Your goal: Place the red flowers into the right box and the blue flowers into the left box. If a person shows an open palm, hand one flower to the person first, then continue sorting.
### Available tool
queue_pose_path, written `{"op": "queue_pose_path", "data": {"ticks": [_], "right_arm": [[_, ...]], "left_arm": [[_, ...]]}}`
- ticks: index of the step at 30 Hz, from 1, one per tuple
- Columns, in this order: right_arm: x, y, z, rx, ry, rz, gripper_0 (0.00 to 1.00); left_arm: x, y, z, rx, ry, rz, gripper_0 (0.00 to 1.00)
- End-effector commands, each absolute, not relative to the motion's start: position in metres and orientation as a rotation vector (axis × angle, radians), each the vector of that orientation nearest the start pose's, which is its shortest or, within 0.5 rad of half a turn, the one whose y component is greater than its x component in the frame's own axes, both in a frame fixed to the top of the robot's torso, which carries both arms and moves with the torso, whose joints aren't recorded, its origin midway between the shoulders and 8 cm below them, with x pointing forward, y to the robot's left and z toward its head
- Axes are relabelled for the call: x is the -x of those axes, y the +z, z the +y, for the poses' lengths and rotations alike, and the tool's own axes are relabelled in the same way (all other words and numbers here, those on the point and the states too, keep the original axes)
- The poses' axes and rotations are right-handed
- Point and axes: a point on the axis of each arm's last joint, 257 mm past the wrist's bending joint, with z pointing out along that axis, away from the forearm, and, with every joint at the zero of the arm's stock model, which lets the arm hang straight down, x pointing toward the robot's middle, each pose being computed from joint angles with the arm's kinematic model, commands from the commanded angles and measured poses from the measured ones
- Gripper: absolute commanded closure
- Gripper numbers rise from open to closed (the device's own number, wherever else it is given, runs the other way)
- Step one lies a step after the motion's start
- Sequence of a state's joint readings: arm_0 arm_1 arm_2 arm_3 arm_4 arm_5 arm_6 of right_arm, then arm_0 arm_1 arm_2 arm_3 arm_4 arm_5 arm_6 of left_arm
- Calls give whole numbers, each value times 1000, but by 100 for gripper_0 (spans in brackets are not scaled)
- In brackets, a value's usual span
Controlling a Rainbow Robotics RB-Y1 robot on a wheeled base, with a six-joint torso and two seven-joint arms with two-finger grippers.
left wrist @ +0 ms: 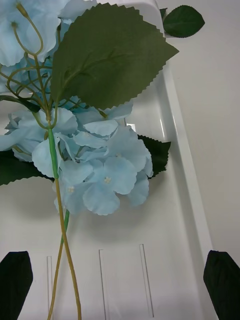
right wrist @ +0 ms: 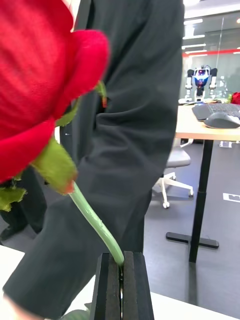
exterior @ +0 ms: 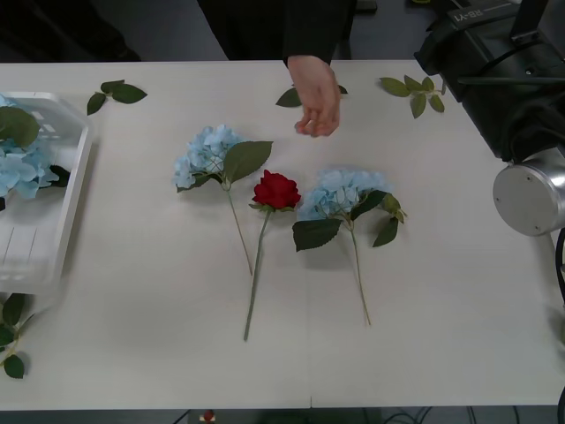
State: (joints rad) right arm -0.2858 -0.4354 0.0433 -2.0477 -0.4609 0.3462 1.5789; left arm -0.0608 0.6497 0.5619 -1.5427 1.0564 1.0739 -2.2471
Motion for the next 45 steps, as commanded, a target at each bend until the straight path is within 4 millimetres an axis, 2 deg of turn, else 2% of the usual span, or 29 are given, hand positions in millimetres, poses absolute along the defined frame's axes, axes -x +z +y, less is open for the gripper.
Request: {"op": "queue_pose_path", "data": {"ticks": [1,14,28,30,32,33,34,36,45], "right_arm": [[-532,93,-162,303,224,1143,100],[-526,96,-146,295,288,1115,100],[-525,97,-145,292,293,1112,100],[-525,97,-146,294,286,1108,88],[-525,97,-145,294,288,1108,32],[-525,97,-145,293,289,1108,24],[-525,97,-145,293,289,1108,11],[-525,97,-146,292,290,1110,0],[-525,95,-146,288,300,1115,0]], "left_arm": [[-479,-173,518,-192,49,2113,0],[-480,-173,518,-193,49,2111,0],[-481,-171,517,-192,48,2107,0],[-481,-171,516,-192,46,2108,0],[-481,-172,517,-192,50,2110,0],[-481,-171,517,-193,51,2110,0],[-481,-172,518,-193,53,2111,0],[-481,-172,518,-193,53,2111,0],[-481,-173,518,-192,58,2113,0]]}}
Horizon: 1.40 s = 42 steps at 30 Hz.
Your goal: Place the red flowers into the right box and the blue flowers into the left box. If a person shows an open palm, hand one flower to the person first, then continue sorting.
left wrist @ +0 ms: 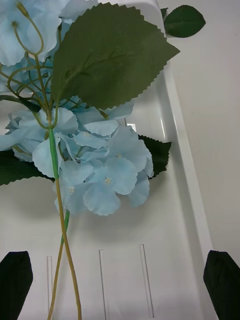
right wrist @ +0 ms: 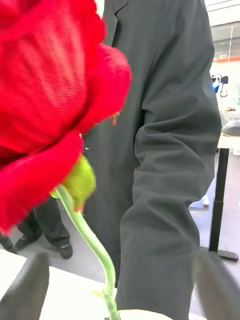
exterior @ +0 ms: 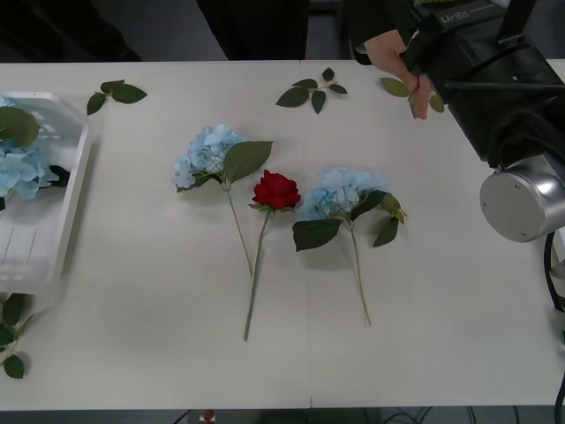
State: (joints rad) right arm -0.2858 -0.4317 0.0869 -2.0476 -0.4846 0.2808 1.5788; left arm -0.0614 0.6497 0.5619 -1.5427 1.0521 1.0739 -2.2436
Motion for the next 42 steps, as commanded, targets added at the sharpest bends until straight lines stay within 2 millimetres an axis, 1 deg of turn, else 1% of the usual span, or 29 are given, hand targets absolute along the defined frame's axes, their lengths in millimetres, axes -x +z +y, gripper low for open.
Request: {"op": "queue_pose_path", "data": {"ticks": [1,7,10,12,13,14,15,16,17,18,21,23,24,26,27,28,29,32,37,38,39,40,42], "right_arm": [[-525,94,-147,288,299,1118,0],[-522,87,-152,293,294,1145,0],[-513,81,-159,309,270,1208,0],[-502,72,-167,319,251,1291,0],[-496,64,-170,326,241,1339,0],[-492,61,-172,326,240,1362,0],[-486,51,-177,318,239,1417,0],[-482,48,-179,314,239,1438,0],[-474,37,-181,307,245,1499,0],[-470,29,-184,297,246,1539,0],[-457,2,-191,271,250,1672,0],[-449,-16,-198,250,245,1762,0],[-445,-27,-201,243,238,1815,0],[-440,-41,-207,237,227,1878,0],[-435,-53,-211,230,227,1936,0],[-432,-58,-213,228,226,1960,0],[-427,-68,-218,220,224,2009,0],[-414,-90,-230,208,211,2117,0],[-398,-122,-245,179,179,2266,0],[-397,-127,-247,173,182,2287,0],[-397,-134,-248,166,185,2310,0],[-397,-137,-248,162,189,2322,0],[-398,-148,-249,155,194,2358,0]], "left_arm": [[-481,-172,519,-192,59,2114,0],[-481,-172,519,-191,57,2113,0],[-481,-171,518,-192,57,2111,0],[-481,-171,518,-190,54,2111,0],[-481,-171,518,-190,56,2112,0],[-481,-171,518,-190,54,2111,0],[-481,-171,518,-190,54,2111,0],[-482,-170,517,-190,52,2109,0],[-483,-169,516,-191,50,2107,0],[-485,-168,514,-195,48,2103,0],[-491,-161,503,-208,31,2092,0],[-496,-156,488,-197,-12,2101,0],[-501,-150,476,-200,-31,2103,0],[-507,-143,462,-186,-56,2111,0],[-513,-136,446,-168,-71,2115,0],[-515,-134,440,-157,-76,2118,0],[-520,-130,426,-134,-94,2124,0],[-529,-123,392,-78,-135,2139,0],[-534,-124,337,23,-193,2180,0],[-533,-127,328,40,-201,2194,0],[-531,-128,315,56,-214,2206,0],[-530,-129,309,67,-221,2213,0],[-525,-134,286,90,-237,2244,0]]}}
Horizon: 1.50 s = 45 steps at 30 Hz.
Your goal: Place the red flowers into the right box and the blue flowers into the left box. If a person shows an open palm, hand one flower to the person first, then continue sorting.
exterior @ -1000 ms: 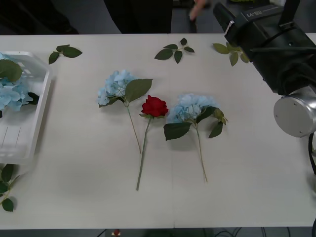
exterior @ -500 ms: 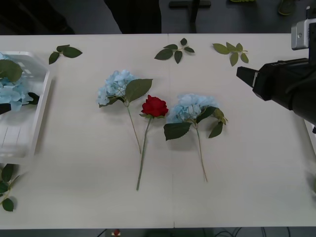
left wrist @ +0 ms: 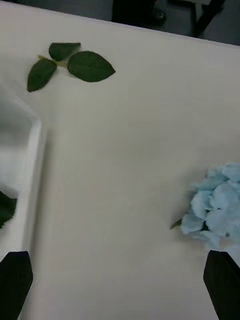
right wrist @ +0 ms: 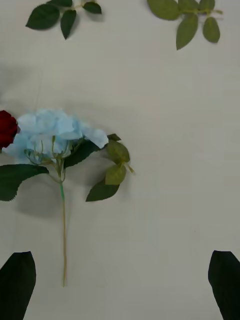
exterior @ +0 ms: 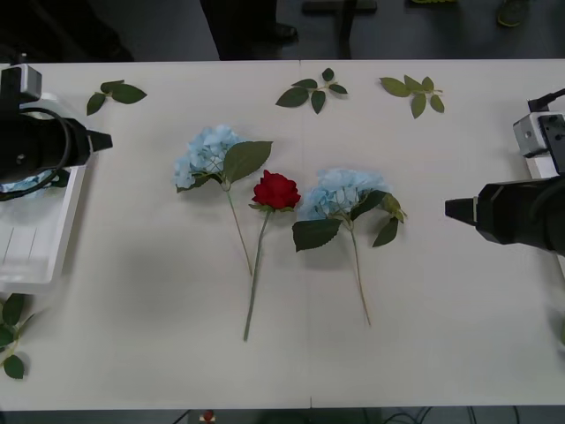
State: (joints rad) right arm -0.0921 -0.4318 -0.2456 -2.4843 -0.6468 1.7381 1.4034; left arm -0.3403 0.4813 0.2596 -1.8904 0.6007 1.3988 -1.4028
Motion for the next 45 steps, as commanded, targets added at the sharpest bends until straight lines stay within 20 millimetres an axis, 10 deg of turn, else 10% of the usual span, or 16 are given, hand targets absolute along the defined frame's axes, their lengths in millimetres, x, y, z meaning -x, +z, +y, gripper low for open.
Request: {"op": "queue_pose_path", "data": {"ticks": [1,12,24,45], "right_arm": [[-398,-155,-249,146,196,2378,0],[-425,-228,-233,192,54,2479,0],[-464,-276,-189,235,-37,2483,0],[-461,-327,-146,270,-36,2522,0]], "left_arm": [[-520,-137,272,95,-244,2264,0],[-478,-182,160,204,-259,2385,0],[-508,-254,133,137,-147,2296,0],[-548,-281,94,-13,-54,2275,0]]}}
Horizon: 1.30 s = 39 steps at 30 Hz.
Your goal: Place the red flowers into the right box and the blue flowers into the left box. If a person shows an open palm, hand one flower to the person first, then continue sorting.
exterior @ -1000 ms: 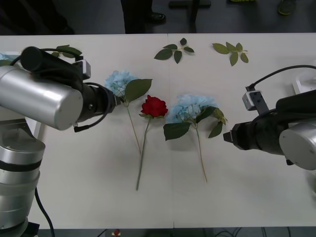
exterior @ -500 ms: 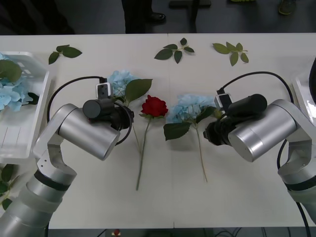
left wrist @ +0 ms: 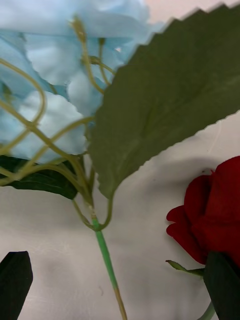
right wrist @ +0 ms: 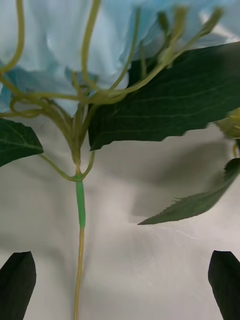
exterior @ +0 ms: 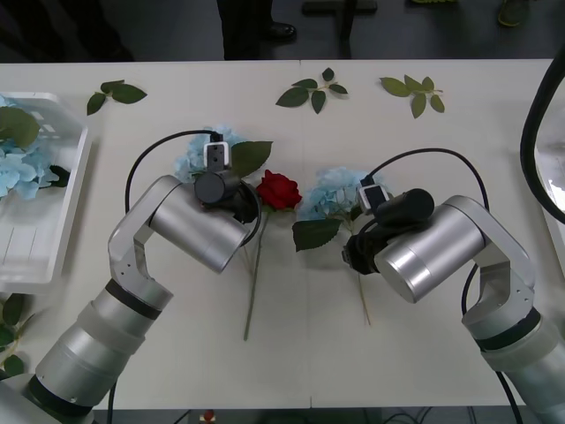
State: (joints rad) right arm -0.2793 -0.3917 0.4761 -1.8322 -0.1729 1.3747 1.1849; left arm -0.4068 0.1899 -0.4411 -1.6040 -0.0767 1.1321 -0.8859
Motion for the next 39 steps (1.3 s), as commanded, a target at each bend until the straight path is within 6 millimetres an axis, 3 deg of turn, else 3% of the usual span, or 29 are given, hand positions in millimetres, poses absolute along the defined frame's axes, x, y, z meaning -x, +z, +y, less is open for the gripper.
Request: {"op": "queue_pose_path", "data": {"ticks": [1,5,7,9,10,11,19,25,26,30,33,39], "right_arm": [[-461,-330,-146,265,-37,2526,1],[-460,-332,-140,266,-35,2529,3],[-459,-335,-139,274,-46,2529,4],[-459,-335,-137,276,-49,2528,5],[-458,-336,-135,278,-43,2529,5],[-457,-336,-134,277,-43,2530,5],[-458,-344,-125,280,-39,2537,6],[-467,-349,-121,263,-57,2539,10],[-467,-349,-121,265,-62,2536,21],[-467,-349,-121,261,-64,2535,87],[-466,-350,-121,260,-63,2537,99],[-467,-349,-122,264,-79,2528,100]], "left_arm": [[-550,-284,95,-18,-44,2276,0],[-557,-298,99,-45,-17,2269,5],[-560,-302,101,-56,-9,2259,19],[-562,-304,103,-58,-4,2255,56],[-563,-304,102,-61,-4,2254,88],[-562,-305,102,-60,-6,2256,100],[-563,-300,100,-53,-22,2249,100],[-568,-281,107,-12,-30,2230,100],[-569,-271,113,1,-23,2223,100],[-571,-231,135,8,16,2222,100],[-570,-202,157,10,37,2226,100],[-562,-152,236,-5,107,2242,100]]}}
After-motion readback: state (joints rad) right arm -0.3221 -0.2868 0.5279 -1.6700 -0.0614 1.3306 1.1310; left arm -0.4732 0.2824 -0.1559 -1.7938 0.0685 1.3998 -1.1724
